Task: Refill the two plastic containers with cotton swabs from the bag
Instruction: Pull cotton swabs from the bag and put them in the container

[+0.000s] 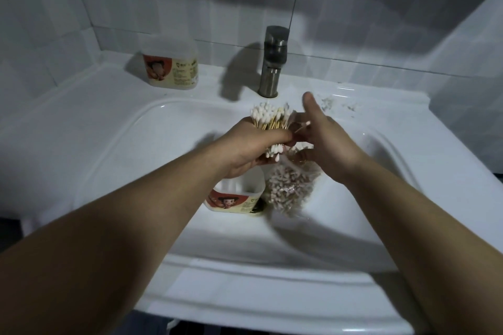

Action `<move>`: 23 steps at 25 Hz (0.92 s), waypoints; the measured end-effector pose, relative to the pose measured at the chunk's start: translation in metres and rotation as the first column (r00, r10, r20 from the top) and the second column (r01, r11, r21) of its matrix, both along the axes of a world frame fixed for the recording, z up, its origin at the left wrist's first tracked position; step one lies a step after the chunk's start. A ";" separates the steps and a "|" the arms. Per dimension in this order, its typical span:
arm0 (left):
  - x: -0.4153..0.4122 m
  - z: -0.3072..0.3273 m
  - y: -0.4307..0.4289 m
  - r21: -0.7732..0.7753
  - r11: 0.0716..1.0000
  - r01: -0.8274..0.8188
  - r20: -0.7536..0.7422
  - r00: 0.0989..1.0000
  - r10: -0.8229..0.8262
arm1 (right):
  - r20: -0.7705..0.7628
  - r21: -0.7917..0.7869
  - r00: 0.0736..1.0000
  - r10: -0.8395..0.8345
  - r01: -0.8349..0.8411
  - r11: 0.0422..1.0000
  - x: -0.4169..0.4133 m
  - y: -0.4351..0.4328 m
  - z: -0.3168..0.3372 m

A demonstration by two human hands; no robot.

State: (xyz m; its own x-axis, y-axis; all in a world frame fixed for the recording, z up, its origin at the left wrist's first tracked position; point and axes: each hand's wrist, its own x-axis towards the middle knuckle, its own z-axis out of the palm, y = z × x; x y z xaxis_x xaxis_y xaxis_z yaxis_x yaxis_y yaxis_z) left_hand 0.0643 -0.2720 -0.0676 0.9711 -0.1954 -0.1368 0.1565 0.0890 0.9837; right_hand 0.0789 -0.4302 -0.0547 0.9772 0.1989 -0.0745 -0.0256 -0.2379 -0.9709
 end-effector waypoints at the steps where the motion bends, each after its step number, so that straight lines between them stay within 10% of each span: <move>1: 0.001 0.000 0.001 -0.008 1.000 -0.022 -0.006 1.000 0.022 | -0.019 0.074 0.999 -0.028 0.029 0.997 0.000 -0.001 0.002; 10: 0.002 -0.001 0.003 -0.026 0.999 -0.031 -0.035 0.999 0.030 | 0.154 0.301 0.935 -0.320 0.264 0.916 0.012 -0.009 0.004; 23: -0.002 -0.002 0.003 0.053 0.998 0.044 -0.066 0.997 -0.040 | 0.243 -0.197 0.966 0.085 -0.036 0.980 0.006 -0.004 -0.006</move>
